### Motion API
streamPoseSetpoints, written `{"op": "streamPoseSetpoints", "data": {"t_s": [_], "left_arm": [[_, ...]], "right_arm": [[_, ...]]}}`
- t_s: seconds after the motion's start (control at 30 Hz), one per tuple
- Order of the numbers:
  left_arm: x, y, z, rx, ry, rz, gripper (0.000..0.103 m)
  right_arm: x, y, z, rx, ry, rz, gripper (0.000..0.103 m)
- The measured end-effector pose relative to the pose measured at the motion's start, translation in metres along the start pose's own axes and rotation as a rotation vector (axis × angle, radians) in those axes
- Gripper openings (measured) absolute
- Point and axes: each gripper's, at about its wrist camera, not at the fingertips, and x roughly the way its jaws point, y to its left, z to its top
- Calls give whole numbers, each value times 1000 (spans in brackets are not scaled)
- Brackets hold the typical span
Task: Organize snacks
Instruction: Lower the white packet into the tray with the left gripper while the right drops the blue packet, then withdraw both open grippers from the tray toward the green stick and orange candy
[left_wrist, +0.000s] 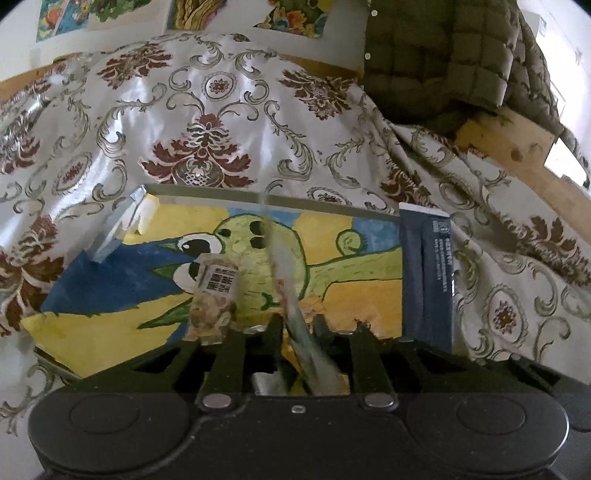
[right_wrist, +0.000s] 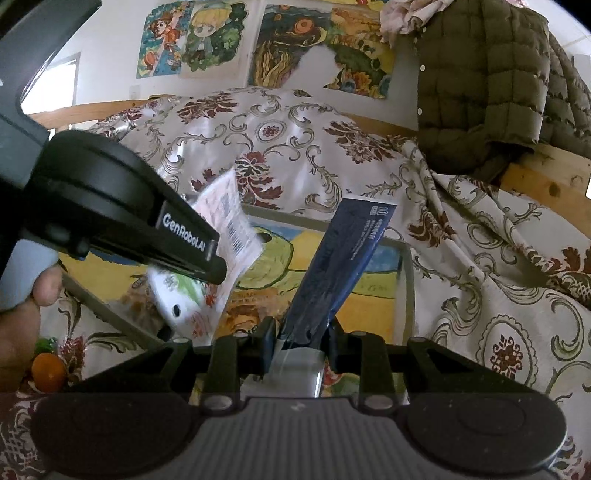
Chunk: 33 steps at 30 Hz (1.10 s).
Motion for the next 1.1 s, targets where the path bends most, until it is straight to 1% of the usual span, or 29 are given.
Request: {"op": "streamPoseSetpoints", "data": {"t_s": [0.1,0.2,0.27,0.3,0.33,0.4,0.47,0.5,0.6,0.67,0.8,0.87,0.9,0.97,1.1], "left_arm": [[-1,2,0,1,13,23,23],[-4,6,0,-6,16,31,31],[-7,9,0,-15,16,38,36],[-9,11,0,-18,15,40,37],[-10,12,0,-21,11,40,39],[-14,14,0,-23,3,44,45],[-19,14,1,-23,-8,53,54],[-22,15,1,-23,-13,58,56],[-33,16,2,-21,-42,74,62],[-41,17,3,-23,-64,79,68],[-63,19,4,-30,-120,90,76],[-75,20,4,-24,-148,92,83],[-82,19,4,-21,-169,102,85],[-95,18,1,-14,-214,126,94],[-125,17,-11,-5,-310,159,100]], "right_arm": [[1,-1,-1,0,4,-4,33],[2,-2,-1,3,8,-11,34],[1,-2,-1,4,6,-16,41],[0,-3,-1,5,1,-18,42],[-1,-4,0,6,-1,-21,46],[-3,-5,2,12,-10,-22,48],[-6,-8,3,20,-20,-29,51],[-8,-9,4,25,-24,-32,52],[-18,-13,8,51,-48,-49,60],[-27,-15,12,74,-71,-70,69],[-47,-20,18,127,-123,-83,77],[-60,-23,21,143,-155,-82,83],[-66,-24,22,151,-172,-80,85],[-81,-24,22,163,-203,-78,92],[-106,-22,23,167,-254,-91,99]]}}
